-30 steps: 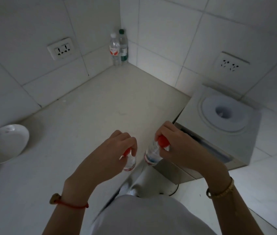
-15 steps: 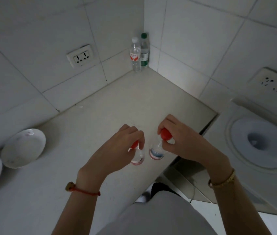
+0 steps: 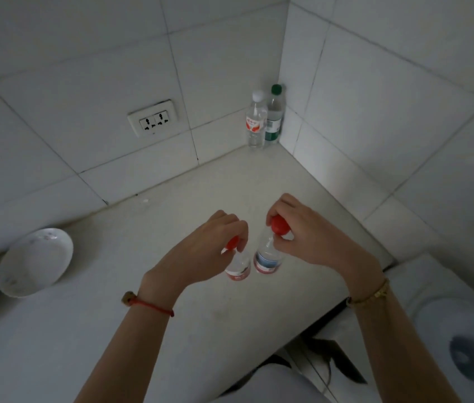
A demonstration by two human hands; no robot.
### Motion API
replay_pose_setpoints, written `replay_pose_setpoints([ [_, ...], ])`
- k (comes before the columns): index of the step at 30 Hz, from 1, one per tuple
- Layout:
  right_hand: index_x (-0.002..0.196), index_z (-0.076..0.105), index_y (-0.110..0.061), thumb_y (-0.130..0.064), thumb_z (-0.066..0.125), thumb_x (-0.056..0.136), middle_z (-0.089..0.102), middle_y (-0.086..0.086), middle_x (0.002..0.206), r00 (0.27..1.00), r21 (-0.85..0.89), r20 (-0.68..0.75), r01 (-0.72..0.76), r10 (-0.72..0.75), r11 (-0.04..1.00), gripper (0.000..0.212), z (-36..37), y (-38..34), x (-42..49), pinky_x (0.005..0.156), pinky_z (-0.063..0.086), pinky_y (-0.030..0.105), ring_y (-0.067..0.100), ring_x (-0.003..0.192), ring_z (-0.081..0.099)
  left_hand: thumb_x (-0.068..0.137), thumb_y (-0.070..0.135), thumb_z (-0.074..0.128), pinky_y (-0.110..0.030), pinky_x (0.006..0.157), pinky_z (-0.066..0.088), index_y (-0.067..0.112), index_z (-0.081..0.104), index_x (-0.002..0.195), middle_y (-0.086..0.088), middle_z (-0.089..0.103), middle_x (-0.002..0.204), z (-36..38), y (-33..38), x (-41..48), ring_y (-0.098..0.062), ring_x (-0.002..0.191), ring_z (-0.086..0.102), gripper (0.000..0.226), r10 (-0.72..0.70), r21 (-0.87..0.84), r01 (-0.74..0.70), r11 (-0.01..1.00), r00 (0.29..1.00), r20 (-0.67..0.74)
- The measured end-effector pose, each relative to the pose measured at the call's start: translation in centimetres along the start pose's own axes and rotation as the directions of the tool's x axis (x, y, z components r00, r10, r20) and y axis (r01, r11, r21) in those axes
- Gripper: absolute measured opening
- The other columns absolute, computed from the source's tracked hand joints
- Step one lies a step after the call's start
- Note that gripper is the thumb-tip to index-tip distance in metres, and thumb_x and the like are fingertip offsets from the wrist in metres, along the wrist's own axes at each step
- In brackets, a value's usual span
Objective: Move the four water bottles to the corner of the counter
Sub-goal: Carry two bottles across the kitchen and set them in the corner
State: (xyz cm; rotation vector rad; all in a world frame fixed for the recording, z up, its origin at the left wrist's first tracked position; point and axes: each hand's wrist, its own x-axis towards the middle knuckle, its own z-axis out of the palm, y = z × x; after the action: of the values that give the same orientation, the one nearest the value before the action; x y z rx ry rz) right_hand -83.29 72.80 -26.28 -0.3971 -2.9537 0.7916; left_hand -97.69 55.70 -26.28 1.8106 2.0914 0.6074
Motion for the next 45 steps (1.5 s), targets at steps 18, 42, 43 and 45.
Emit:
replay_pose_setpoints([
  [18,0.104,0.047,-0.023,-0.024,0.068,0.080,0.044,-0.007,0.104,0.999,-0.126,-0.028,0.026,-0.030,0.992,0.032,-8.1,16.1,20.1,0.068,0.038,0.015,0.013,0.083,0.055,0.083,0.004,0.057,-0.029,0.072,0.045,0.019,0.052,0.079,0.005,0.053,0.080,-2.3,-9.1,25.0,-0.014,0.080,0.044,0.016,0.074,0.078,-0.069,0.995,0.995,-0.062],
  [42,0.104,0.051,-0.014,-0.015,0.062,0.085,0.049,0.005,0.109,0.998,-0.266,-0.059,-0.053,0.039,0.963,0.022,-9.0,24.2,30.9,0.072,0.044,0.026,0.015,0.081,0.052,0.085,-0.006,0.050,-0.020,0.076,0.037,0.019,0.049,0.075,0.005,0.051,0.083,-0.5,-17.6,39.2,-0.014,0.087,0.045,0.027,0.020,0.103,-0.015,0.995,0.999,-0.044],
  [43,0.103,0.051,-0.013,-0.015,0.062,0.085,0.049,0.006,0.108,0.997,-0.283,-0.065,-0.055,0.038,0.958,0.021,-8.8,24.2,31.0,0.071,0.041,0.025,0.015,0.079,0.051,0.084,-0.007,0.050,-0.021,0.077,0.038,0.020,0.048,0.075,0.005,0.050,0.083,-0.6,-17.8,39.3,-0.014,0.088,0.045,0.029,0.012,0.103,-0.007,0.995,0.999,-0.044],
  [45,0.102,0.051,-0.012,-0.014,0.060,0.086,0.050,0.008,0.107,0.996,-0.300,-0.084,-0.065,0.042,0.952,0.018,-8.4,24.3,31.0,0.068,0.041,0.025,0.014,0.075,0.049,0.083,-0.008,0.051,-0.021,0.076,0.037,0.022,0.048,0.075,0.006,0.050,0.084,-0.7,-18.0,39.5,-0.014,0.089,0.044,0.031,0.010,0.101,-0.006,0.995,0.999,-0.041],
])
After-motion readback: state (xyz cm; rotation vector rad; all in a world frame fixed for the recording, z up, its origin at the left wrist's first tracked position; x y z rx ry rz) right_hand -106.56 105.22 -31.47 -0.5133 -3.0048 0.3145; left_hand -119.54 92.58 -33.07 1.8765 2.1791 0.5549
